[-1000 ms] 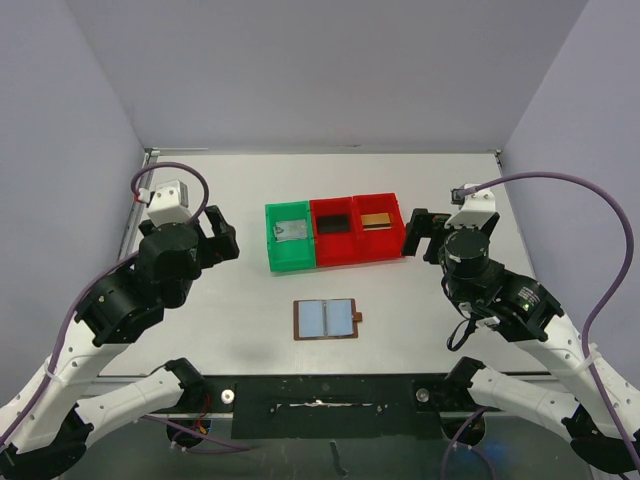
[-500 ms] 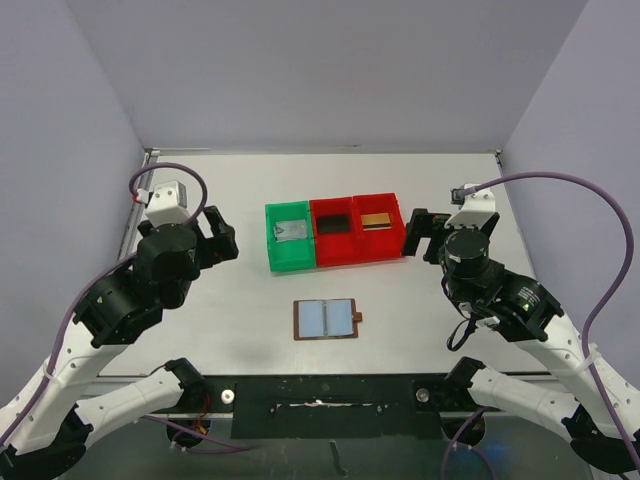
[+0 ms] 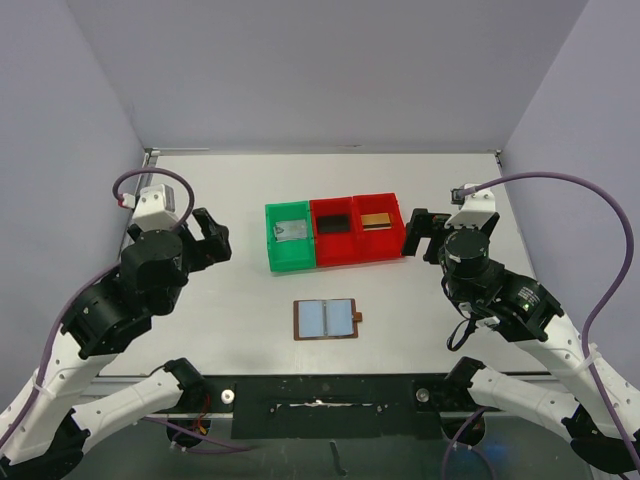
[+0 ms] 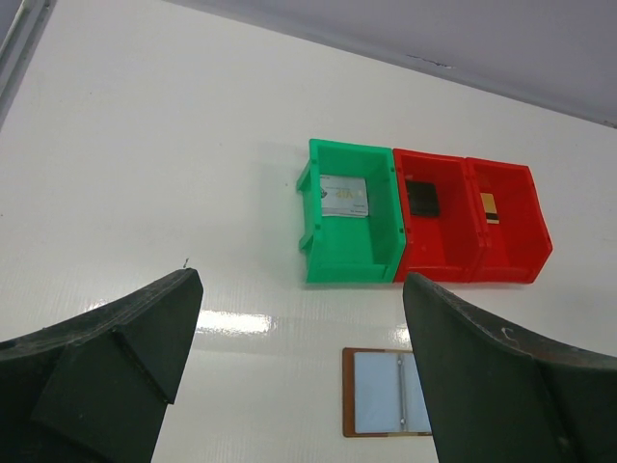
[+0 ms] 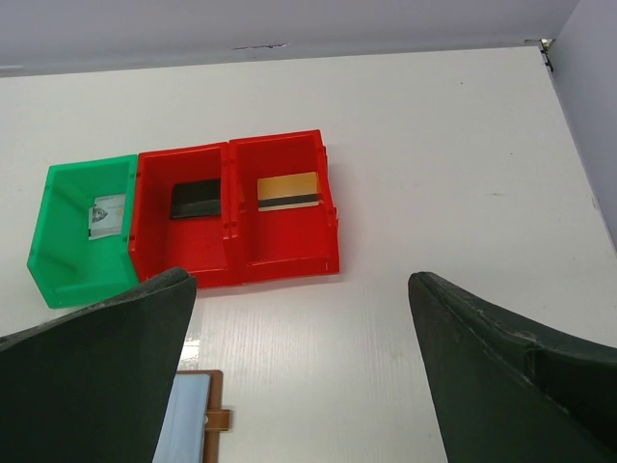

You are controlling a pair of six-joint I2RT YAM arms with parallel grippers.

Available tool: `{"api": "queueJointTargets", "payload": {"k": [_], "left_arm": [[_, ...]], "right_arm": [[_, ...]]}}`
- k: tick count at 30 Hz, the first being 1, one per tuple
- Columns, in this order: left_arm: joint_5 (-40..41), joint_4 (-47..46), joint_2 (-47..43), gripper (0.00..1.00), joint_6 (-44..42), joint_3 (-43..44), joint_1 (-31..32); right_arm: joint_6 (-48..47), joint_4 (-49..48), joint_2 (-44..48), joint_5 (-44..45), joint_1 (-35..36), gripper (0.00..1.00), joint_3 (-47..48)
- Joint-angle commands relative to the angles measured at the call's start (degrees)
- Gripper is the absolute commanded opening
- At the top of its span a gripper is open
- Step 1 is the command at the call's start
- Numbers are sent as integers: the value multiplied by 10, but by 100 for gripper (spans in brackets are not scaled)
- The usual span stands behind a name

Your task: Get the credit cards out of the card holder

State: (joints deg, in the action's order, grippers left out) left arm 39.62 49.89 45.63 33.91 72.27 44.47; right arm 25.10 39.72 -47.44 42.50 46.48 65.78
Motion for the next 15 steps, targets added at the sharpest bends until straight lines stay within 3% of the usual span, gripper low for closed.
{"api": "queueJointTargets", "payload": {"k": [1,15], "left_arm": [[5,-29,2,86,-4,17,-3],[15,-26,5,86,7,13,-3]], "right_arm": [[4,-19,4,14,-2,98,20],[26,3,7,19,-2,98,28]]}}
